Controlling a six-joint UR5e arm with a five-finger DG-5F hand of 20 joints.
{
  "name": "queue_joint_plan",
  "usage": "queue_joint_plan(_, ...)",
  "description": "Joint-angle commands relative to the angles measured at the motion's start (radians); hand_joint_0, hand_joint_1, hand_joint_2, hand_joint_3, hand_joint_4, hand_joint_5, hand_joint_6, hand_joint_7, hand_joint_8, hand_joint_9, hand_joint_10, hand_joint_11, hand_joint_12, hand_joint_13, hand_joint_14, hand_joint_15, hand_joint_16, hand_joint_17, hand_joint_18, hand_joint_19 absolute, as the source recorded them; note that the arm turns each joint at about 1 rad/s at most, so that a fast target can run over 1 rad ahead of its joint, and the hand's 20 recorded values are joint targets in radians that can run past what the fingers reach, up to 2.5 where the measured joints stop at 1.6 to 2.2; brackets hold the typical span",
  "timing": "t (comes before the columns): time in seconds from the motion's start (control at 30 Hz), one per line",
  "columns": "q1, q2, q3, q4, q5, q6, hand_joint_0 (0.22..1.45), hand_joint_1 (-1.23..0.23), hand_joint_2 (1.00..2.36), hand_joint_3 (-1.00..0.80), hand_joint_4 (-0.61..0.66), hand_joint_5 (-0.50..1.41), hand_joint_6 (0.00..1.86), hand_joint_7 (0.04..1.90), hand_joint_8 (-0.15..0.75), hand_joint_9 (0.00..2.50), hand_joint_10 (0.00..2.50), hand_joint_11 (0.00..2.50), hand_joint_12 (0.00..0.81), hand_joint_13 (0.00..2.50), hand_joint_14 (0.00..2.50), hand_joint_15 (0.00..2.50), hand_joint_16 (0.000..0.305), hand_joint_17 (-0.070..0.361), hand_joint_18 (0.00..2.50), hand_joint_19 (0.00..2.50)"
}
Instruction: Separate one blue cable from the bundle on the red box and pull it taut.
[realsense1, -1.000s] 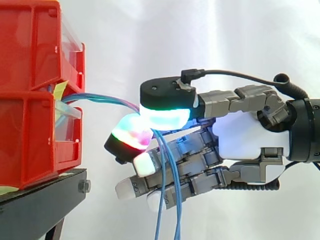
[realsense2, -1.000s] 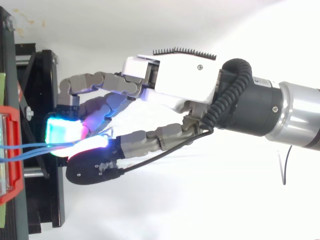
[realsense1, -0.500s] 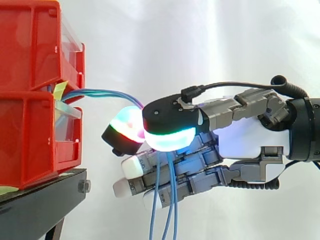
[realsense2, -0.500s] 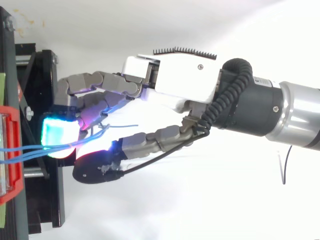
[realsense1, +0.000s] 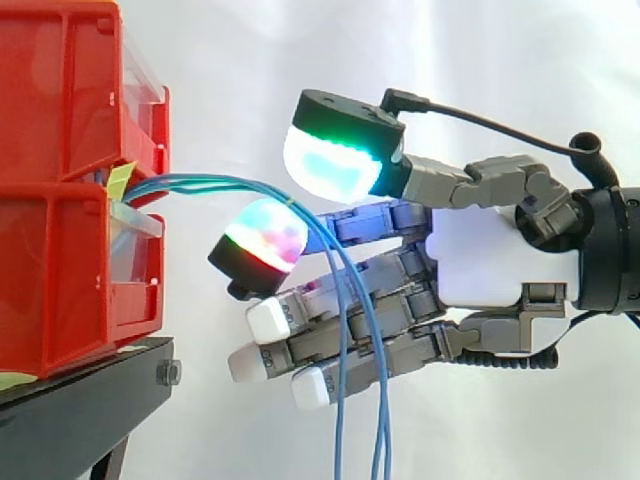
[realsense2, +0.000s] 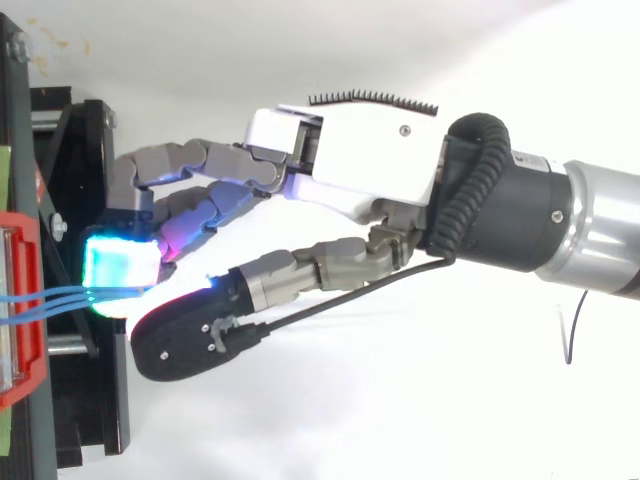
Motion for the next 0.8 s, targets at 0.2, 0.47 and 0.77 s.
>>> queue_joint_plan(0.2, 0.001, 0.001, 0.0, 0.0, -0.001, -0.001, 0.66, -0.62, 1.02, -0.26, 0.23, -0.07, 0.5, 1.33, 0.328, 0.84, 0.01, 0.4, 0.363, 0.53, 0.01, 0.21, 0.048, 0.107, 0.56, 0.45)
queue_joint_plan(0.47, 0.001, 0.001, -0.001, 0.0, 0.001, -0.003, 0.75, -0.82, 1.02, 0.08, 0.21, -0.08, 0.5, 1.3, 0.301, 0.78, 0.01, 0.4, 0.355, 0.5, 0.01, 0.22, 0.047, 0.106, 0.53, 0.5)
queue_joint_plan(0.77, 0.002, 0.001, 0.0, 0.0, 0.001, -0.003, 0.79, -0.85, 1.02, 0.18, 0.17, -0.1, 0.5, 1.29, 0.285, 0.67, 0.01, 0.36, 0.348, 0.41, 0.01, 0.21, 0.047, 0.106, 0.46, 0.5)
